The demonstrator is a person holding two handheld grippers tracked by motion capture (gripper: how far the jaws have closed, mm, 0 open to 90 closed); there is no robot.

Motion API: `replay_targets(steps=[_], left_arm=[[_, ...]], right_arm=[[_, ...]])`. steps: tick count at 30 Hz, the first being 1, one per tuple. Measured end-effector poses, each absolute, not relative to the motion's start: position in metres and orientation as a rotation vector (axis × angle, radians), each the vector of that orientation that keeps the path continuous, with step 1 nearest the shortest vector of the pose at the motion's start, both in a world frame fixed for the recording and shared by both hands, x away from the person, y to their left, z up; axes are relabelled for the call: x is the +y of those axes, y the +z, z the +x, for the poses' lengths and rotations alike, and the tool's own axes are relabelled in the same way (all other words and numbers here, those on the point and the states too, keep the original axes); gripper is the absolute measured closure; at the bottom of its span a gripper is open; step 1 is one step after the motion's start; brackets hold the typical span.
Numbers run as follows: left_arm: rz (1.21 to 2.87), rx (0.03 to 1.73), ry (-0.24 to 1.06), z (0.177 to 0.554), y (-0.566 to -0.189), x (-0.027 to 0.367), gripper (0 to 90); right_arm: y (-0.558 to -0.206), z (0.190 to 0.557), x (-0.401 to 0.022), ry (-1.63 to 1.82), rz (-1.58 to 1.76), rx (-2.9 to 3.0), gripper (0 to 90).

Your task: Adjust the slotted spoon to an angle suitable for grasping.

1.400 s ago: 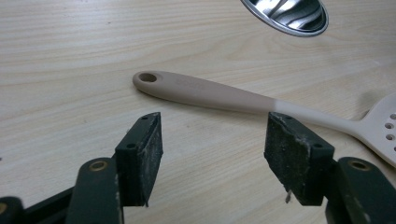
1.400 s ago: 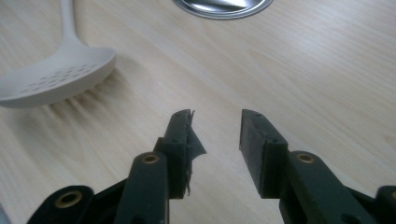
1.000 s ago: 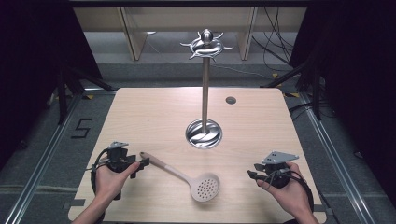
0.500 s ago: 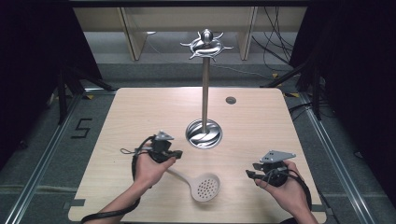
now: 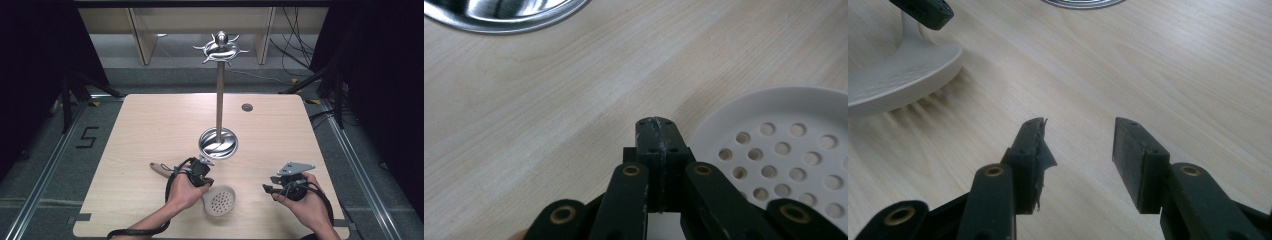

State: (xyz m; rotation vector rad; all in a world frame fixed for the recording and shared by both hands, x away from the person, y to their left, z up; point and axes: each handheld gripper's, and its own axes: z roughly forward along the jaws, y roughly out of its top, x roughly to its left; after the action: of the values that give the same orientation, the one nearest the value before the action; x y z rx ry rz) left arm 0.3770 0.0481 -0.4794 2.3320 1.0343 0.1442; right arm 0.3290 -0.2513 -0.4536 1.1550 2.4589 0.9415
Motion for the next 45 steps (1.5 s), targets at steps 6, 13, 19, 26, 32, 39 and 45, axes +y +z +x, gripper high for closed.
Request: replay_targets(steps=[6,13,19,26,32,39,45], left_arm=[[2.388,1.005,0.136,0.377,-0.486,0.047,89.8],[2.417,0.945,0.109,0.373,-0.492,0.048,89.8],[2.438,0.919,0.086,0.371,-0.491,0.048,89.8],[2.464,0.901,0.044,0.356,-0.49,0.06,89.8],[2.482,0.909,0.016,0.347,-0.49,0.072,89.8],[2.501,0.933,-0.01,0.339,-0.489,0.087,89.7],[2.525,0.922,-0.014,0.338,-0.488,0.096,89.7]], right_arm=[[-0.454,0.329,-0.251,0.936,1.165,2.466,56.3],[-0.456,0.329,-0.25,0.94,1.146,2.465,55.5],[-0.456,0.33,-0.25,0.936,1.146,2.466,55.1],[-0.456,0.329,-0.249,0.941,1.145,2.462,54.7],[-0.457,0.329,-0.249,0.937,1.141,2.468,54.1],[-0.458,0.329,-0.247,0.949,1.143,2.455,53.6],[-0.46,0.329,-0.246,0.977,1.145,2.432,53.3]])
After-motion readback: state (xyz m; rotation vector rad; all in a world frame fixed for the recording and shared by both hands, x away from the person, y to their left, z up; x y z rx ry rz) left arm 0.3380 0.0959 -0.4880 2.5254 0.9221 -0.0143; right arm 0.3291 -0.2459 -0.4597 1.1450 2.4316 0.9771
